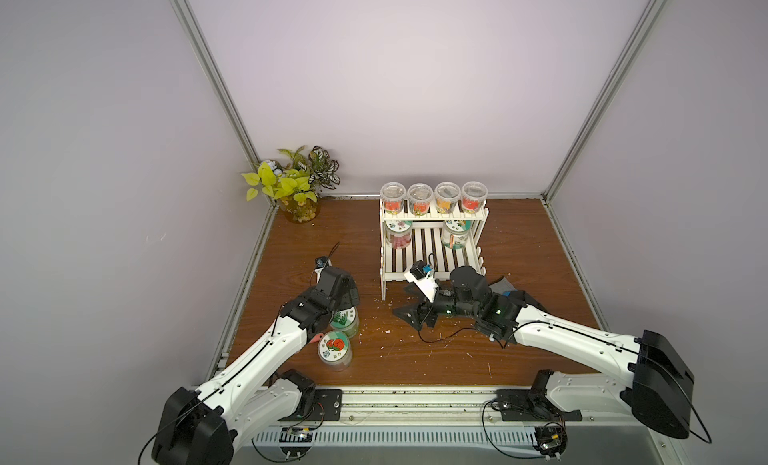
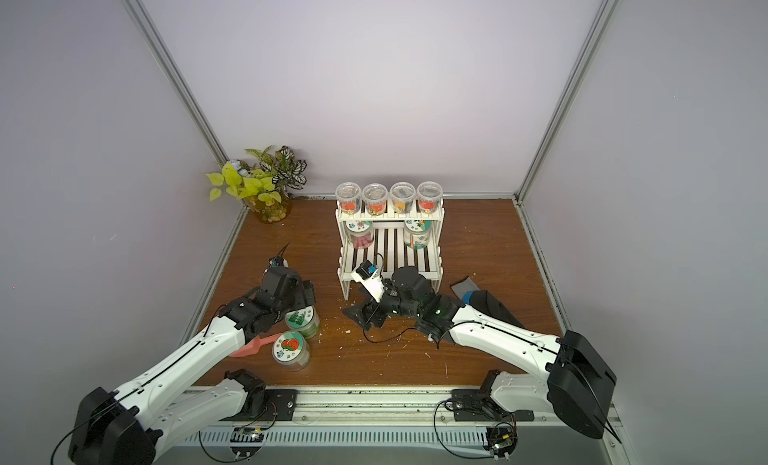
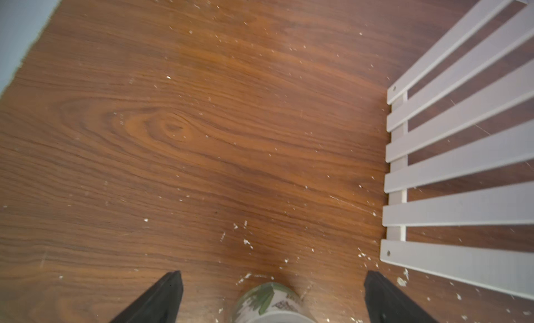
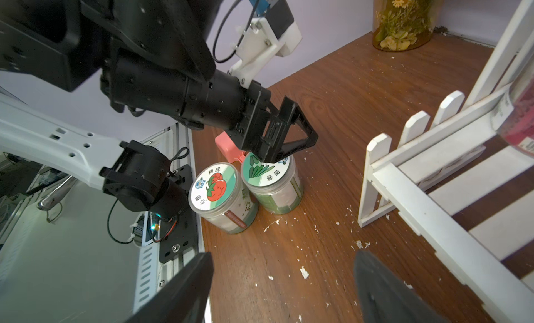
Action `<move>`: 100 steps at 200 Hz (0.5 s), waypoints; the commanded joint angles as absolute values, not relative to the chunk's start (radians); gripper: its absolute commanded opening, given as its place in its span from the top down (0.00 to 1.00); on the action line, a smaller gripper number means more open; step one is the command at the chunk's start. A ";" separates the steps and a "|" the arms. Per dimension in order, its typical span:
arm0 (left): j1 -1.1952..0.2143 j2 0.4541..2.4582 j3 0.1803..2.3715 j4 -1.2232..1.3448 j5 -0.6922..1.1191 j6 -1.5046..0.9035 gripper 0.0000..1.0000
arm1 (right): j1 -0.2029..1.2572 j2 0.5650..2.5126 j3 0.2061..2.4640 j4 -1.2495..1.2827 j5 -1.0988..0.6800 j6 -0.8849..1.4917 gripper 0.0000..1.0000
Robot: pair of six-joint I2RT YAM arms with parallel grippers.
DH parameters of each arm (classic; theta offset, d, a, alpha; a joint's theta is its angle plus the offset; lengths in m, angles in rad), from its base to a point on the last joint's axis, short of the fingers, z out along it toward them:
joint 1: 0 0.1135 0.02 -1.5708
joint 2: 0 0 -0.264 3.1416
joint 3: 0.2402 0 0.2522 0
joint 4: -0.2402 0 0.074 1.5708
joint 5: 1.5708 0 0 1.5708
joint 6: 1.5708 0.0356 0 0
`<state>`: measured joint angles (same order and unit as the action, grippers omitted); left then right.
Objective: Place the seed container on the shelf
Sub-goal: Pick up the seed jar at the center of the board.
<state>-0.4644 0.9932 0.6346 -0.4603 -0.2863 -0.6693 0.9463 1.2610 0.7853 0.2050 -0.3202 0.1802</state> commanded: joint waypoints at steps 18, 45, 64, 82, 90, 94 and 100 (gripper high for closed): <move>-0.457 1.006 0.661 -0.576 -0.191 -0.634 0.00 | 0.954 1.290 0.784 0.293 -0.324 0.203 0.16; -0.465 1.017 0.665 -0.624 -0.160 -0.629 0.00 | 0.957 1.296 0.767 0.313 -0.324 0.213 0.15; -0.471 1.053 0.687 -0.669 -0.174 -0.625 0.00 | 0.959 1.301 0.761 0.327 -0.324 0.220 0.16; -0.487 1.070 0.693 -0.680 -0.155 -0.618 0.00 | 0.959 1.307 0.766 0.320 -0.324 0.222 0.15; -0.493 1.076 0.693 -0.682 -0.153 -0.621 0.00 | 0.959 1.310 0.763 0.323 -0.330 0.222 0.15; -0.497 1.078 0.693 -0.685 -0.153 -0.621 0.00 | 0.959 1.314 0.762 0.324 -0.337 0.221 0.15; -0.502 1.082 0.694 -0.688 -0.147 -0.622 0.00 | 0.959 1.321 0.762 0.324 -0.347 0.219 0.14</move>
<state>-0.4782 1.0691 0.6716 -0.6197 -0.1692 -0.6380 0.9543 1.3136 0.7624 0.2787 -0.3202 0.2070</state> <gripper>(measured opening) 0.998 0.852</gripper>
